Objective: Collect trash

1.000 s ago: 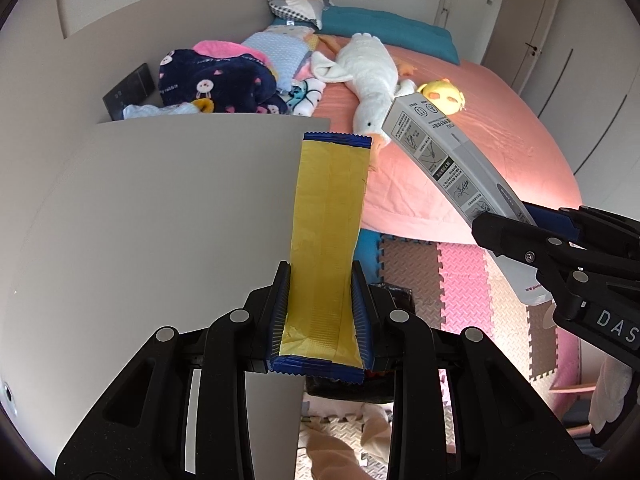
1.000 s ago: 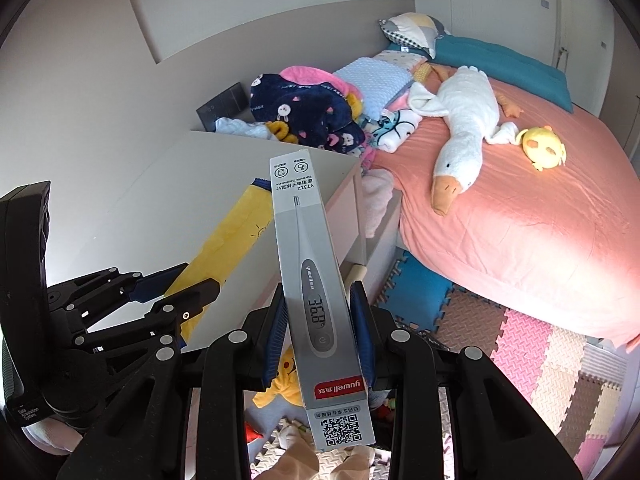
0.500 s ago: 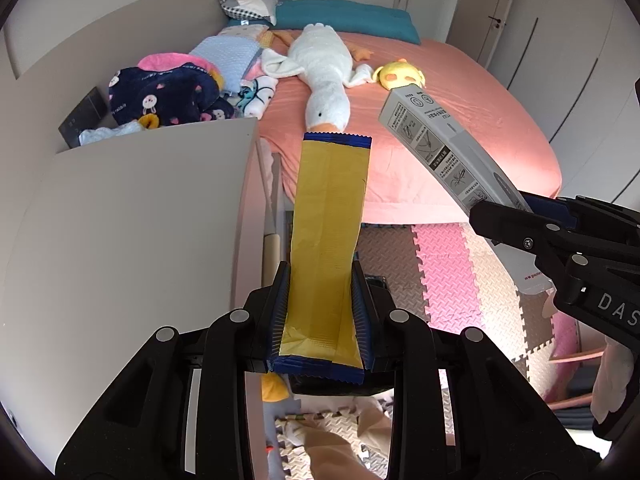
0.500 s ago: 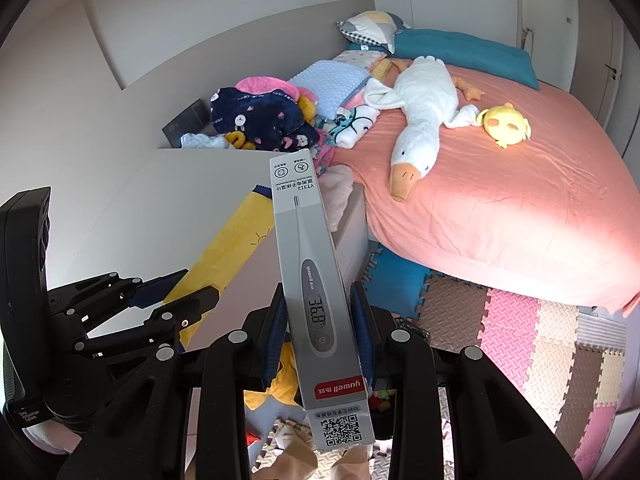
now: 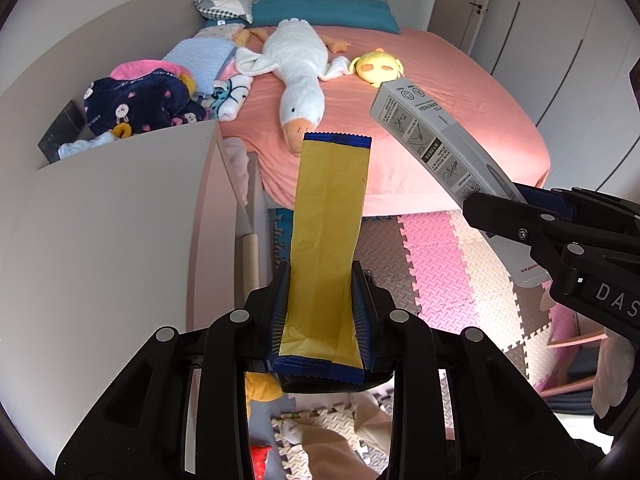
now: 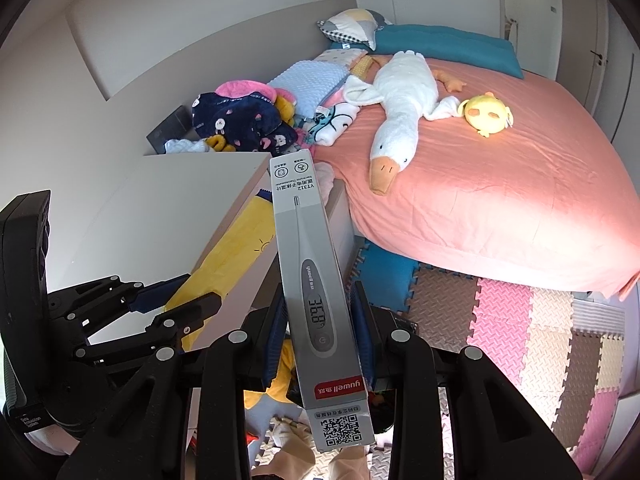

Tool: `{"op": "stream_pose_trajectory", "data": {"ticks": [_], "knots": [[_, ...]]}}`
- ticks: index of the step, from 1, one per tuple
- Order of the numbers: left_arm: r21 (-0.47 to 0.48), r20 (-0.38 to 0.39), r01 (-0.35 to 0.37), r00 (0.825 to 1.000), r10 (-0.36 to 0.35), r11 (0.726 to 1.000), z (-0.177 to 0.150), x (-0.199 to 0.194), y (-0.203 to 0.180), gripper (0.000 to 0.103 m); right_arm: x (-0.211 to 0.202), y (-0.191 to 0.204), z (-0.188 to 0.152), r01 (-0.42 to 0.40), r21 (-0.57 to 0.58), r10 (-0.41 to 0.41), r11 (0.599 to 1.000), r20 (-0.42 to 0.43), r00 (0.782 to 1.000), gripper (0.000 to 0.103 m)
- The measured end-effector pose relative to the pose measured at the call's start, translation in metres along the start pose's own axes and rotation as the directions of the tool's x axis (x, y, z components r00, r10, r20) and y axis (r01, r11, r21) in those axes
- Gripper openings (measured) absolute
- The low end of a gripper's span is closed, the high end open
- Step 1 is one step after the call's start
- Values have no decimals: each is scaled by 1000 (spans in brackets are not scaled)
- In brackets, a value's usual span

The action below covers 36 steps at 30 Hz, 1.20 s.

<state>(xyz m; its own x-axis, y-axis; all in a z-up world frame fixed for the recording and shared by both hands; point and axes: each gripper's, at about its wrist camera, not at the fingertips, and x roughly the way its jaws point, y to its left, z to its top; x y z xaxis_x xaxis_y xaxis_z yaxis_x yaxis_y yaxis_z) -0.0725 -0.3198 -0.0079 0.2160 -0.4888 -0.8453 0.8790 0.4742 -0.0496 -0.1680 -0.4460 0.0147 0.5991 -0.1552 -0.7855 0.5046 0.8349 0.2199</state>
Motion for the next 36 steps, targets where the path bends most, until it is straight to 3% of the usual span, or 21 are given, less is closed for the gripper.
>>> {"op": "stream_pose_trajectory", "data": {"ticks": [4, 5, 6, 7, 11, 30, 36], "knots": [[-1, -9, 6, 1000, -6, 1000, -1, 1, -1, 31, -2, -2, 1, -4, 0, 4, 1000, -5, 1000, 35], [-2, -17, 5, 1000, -5, 1000, -1, 1, 0, 46, -3, -2, 1, -3, -1, 3, 1000, -4, 1000, 39], [-9, -21, -3, 1000, 3, 1000, -1, 1, 2, 80, -6, -3, 1, 5, 4, -5, 1000, 5, 1000, 57], [-19, -21, -21, 1000, 20, 1000, -1, 1, 3, 96, -10, -5, 1, 18, 11, -18, 1000, 24, 1000, 75], [-56, 2, -43, 999, 43, 998, -2, -4, 10, 96, -19, -10, 3, 33, 31, -35, 999, 67, 997, 81], [-94, 29, -64, 997, 67, 993, -6, -14, 19, 96, -19, -8, 1, 27, 21, -29, 999, 62, 998, 81], [-107, 77, -28, 996, 36, 994, -5, -23, 23, 96, -20, -8, 0, 30, 19, -31, 999, 68, 997, 81]]}}
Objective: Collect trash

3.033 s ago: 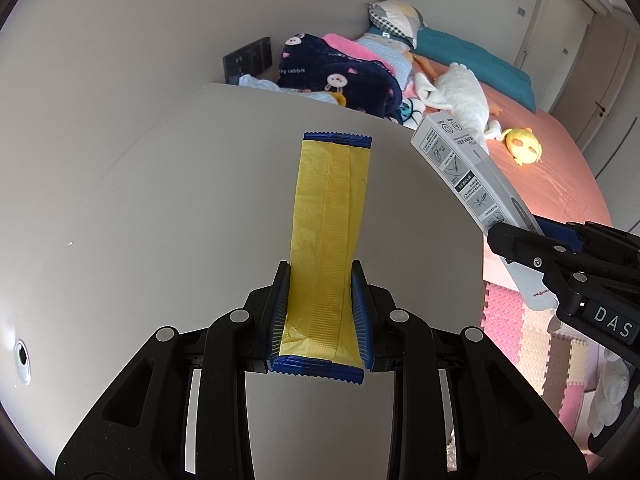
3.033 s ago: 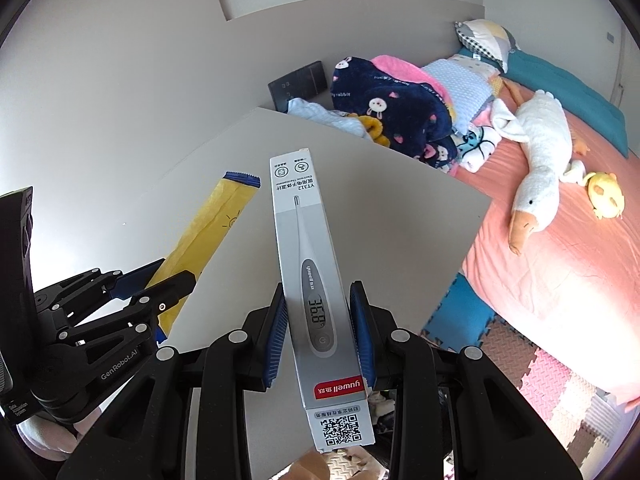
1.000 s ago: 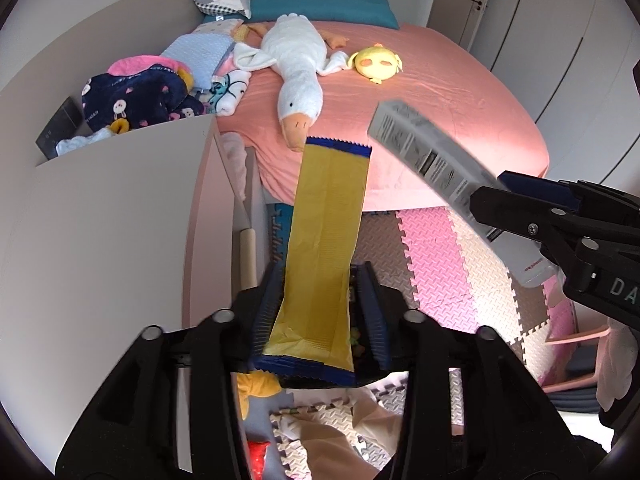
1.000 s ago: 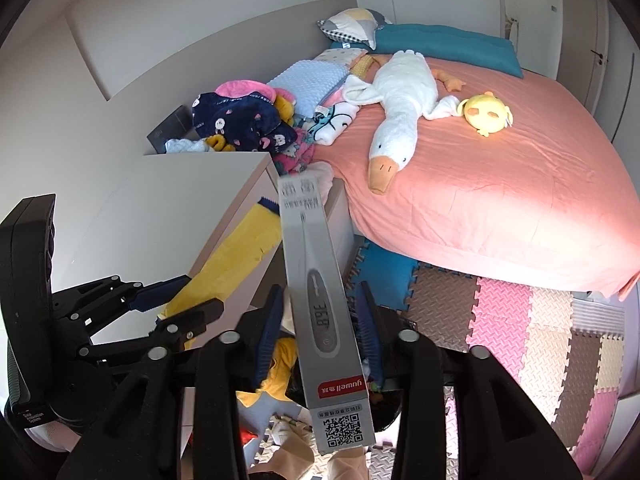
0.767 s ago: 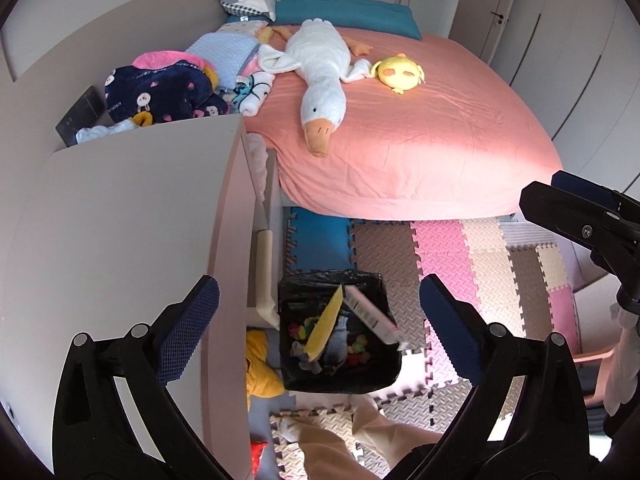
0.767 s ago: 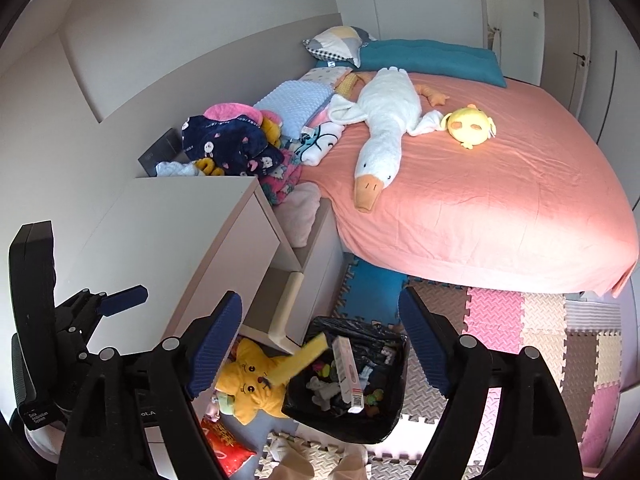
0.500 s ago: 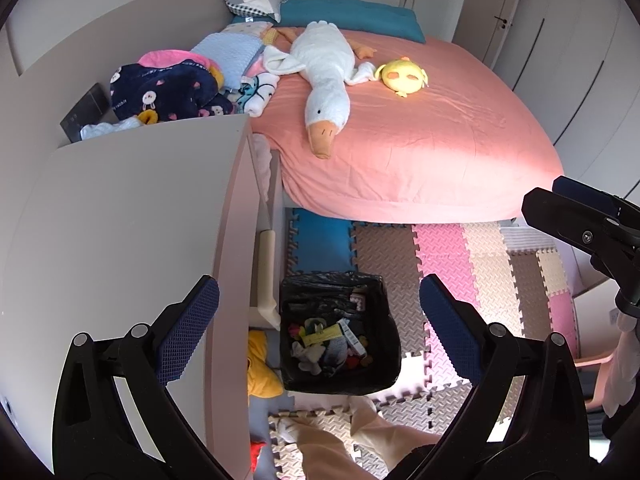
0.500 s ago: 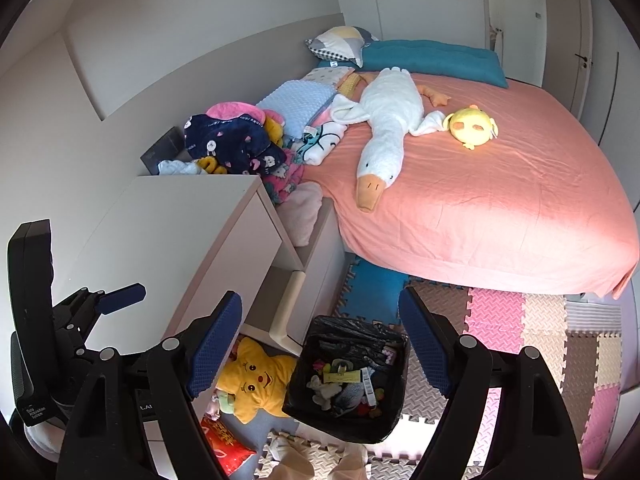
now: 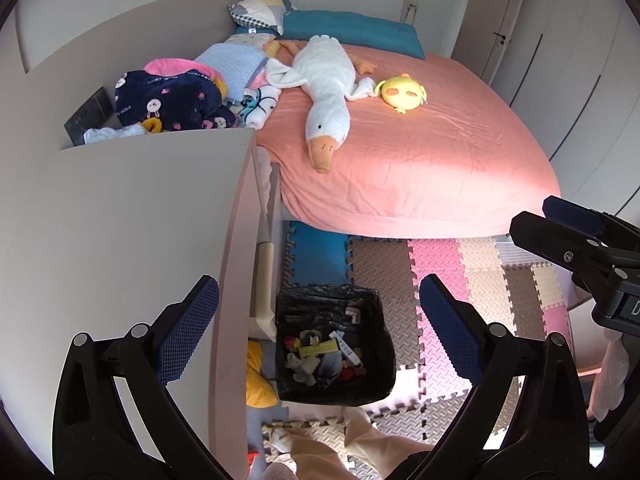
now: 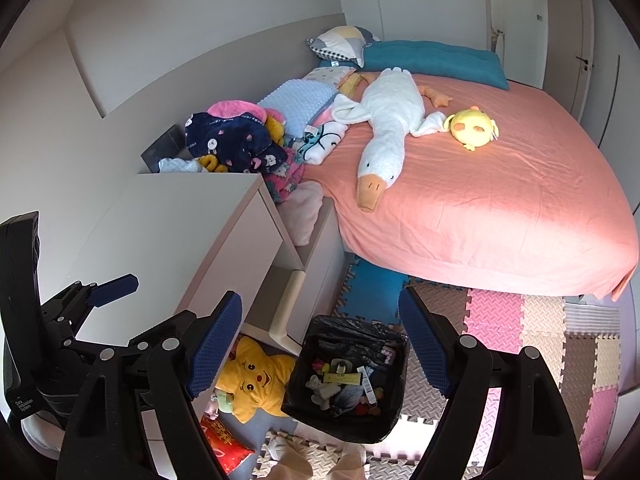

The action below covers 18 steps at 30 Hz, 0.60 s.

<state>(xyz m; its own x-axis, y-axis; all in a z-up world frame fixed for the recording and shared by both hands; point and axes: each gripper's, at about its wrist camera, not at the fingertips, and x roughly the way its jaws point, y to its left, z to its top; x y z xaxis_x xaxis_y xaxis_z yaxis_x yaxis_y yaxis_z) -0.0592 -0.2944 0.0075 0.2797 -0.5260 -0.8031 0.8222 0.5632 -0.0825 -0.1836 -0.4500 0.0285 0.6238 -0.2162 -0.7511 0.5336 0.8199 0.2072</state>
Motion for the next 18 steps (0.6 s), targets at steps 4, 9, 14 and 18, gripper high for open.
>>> {"op": "stream_pose_trajectory", "data": {"ticks": [4, 9, 14, 18], "knots": [[5, 22, 8, 1000, -8, 1000, 3, -4, -1, 96, -1, 0, 0, 0, -3, 0, 1000, 5, 1000, 81], [5, 24, 7, 1000, -7, 1000, 4, -5, -2, 96, -2, 3, 2, -1, -10, 1, 1000, 9, 1000, 81], [3, 24, 16, 1000, -16, 1000, 7, -7, 0, 96, -2, 4, 2, 0, -11, 1, 1000, 9, 1000, 81], [8, 13, 6, 1000, -6, 1000, 7, -6, 1, 96, -2, 5, 2, 0, -12, 0, 1000, 10, 1000, 81]]}}
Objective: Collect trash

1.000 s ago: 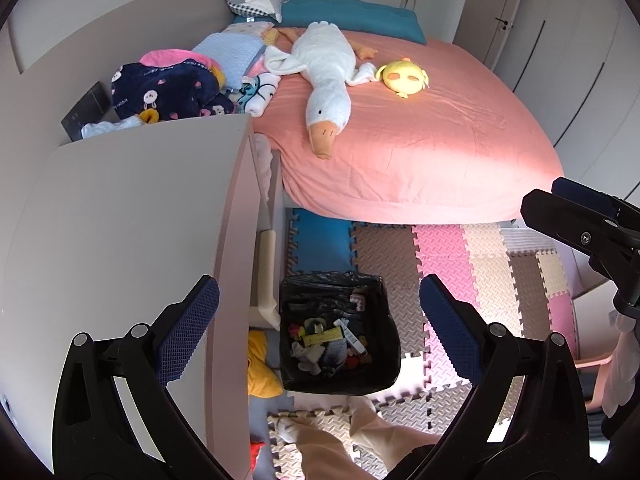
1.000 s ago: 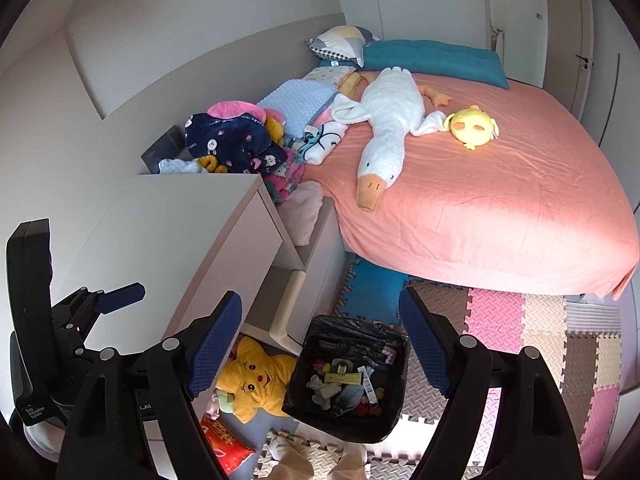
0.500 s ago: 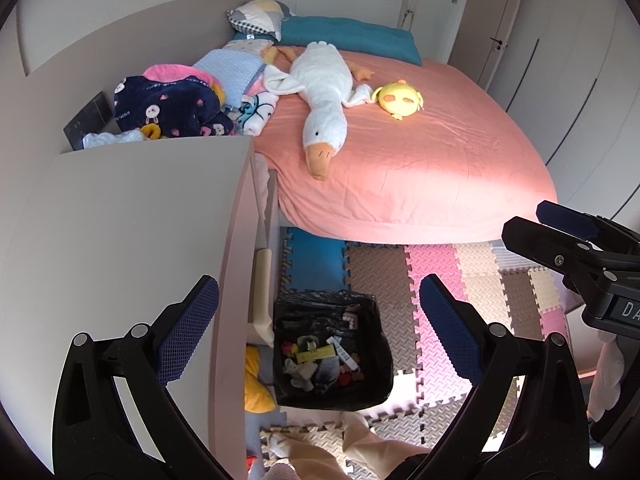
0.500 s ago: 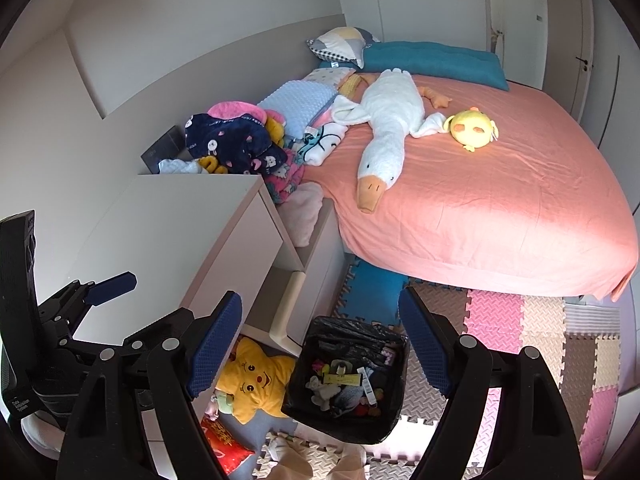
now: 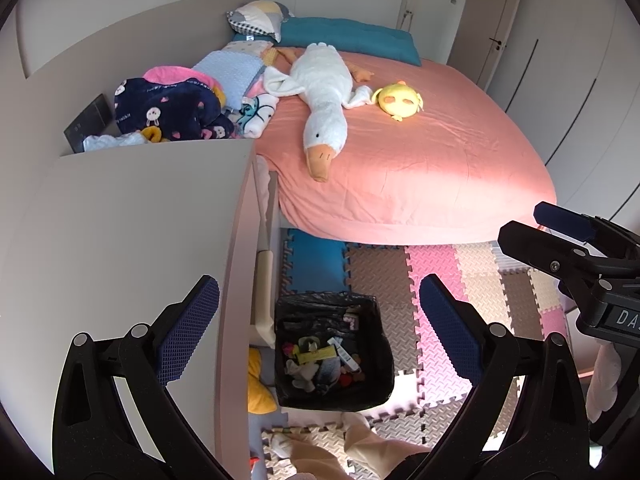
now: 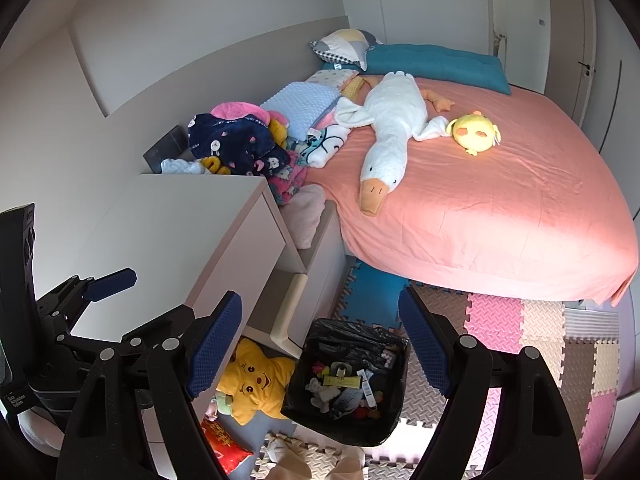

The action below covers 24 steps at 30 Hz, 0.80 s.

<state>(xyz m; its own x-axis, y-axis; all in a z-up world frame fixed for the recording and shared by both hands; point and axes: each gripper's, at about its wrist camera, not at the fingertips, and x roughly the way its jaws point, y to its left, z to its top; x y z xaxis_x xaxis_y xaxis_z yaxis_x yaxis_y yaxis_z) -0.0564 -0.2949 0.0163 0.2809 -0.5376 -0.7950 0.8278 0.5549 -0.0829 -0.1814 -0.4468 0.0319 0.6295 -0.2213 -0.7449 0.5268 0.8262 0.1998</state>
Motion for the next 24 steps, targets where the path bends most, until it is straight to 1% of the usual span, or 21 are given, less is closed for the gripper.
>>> {"op": "stream_pose_trajectory", "data": {"ticks": [2, 7, 10, 13, 18, 20, 24], "knots": [[4, -11, -8, 1000, 8, 1000, 0, 1, 0, 96, 0, 0, 0, 0, 0, 0, 1000, 0, 1000, 81], [3, -22, 15, 1000, -15, 1000, -4, 2, -1, 96, 0, 0, 0, 1, -1, -1, 1000, 1, 1000, 81], [-12, 6, 38, 999, -37, 999, -7, 0, 1, 96, 0, 0, 2, 3, -4, -3, 1000, 4, 1000, 81], [-42, 47, 33, 998, -31, 999, -9, -4, 3, 96, 0, -1, 2, 4, -6, -4, 1000, 4, 1000, 81], [-63, 43, -2, 999, 5, 998, -6, -2, 6, 96, 0, 0, 2, 3, -6, -3, 1000, 4, 1000, 81], [-69, 38, 2, 999, 0, 998, -5, -1, 8, 96, 0, 0, 2, 4, -5, -4, 1000, 4, 1000, 81], [-48, 34, 4, 999, -2, 999, -5, -1, 7, 96, 0, 0, 3, 4, -6, -4, 1000, 4, 1000, 81]]}}
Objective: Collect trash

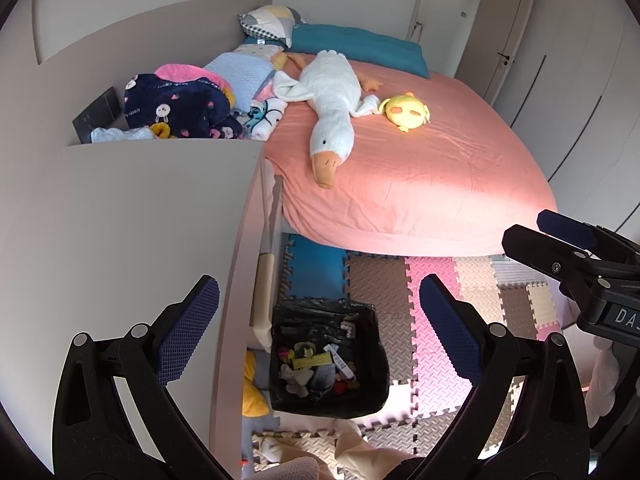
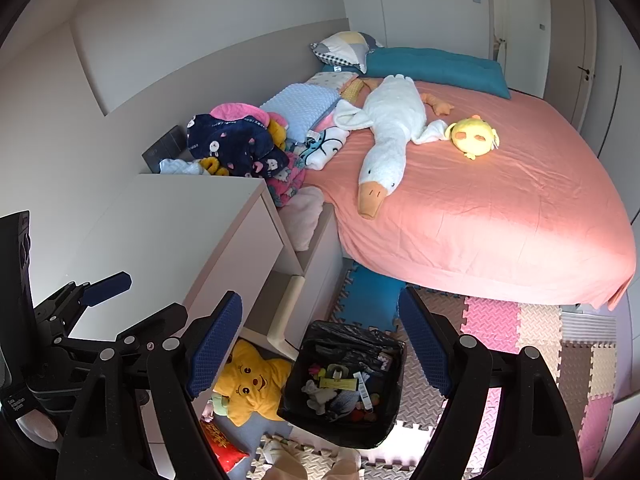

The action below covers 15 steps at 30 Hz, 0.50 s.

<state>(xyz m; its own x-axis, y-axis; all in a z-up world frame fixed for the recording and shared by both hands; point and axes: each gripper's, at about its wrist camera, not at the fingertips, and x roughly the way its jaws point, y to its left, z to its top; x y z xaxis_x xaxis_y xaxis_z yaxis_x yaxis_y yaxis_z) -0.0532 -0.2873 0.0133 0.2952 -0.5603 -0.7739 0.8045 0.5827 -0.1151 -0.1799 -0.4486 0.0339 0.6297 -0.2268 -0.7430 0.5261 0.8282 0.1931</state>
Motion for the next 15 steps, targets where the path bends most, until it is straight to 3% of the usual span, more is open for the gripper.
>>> {"op": "stream_pose_trajectory", "data": {"ticks": [15], "knots": [[-2, -21, 12, 1000, -12, 1000, 1, 1, 0, 96, 0, -4, 1, -1, -4, 1, 1000, -1, 1000, 81]]}}
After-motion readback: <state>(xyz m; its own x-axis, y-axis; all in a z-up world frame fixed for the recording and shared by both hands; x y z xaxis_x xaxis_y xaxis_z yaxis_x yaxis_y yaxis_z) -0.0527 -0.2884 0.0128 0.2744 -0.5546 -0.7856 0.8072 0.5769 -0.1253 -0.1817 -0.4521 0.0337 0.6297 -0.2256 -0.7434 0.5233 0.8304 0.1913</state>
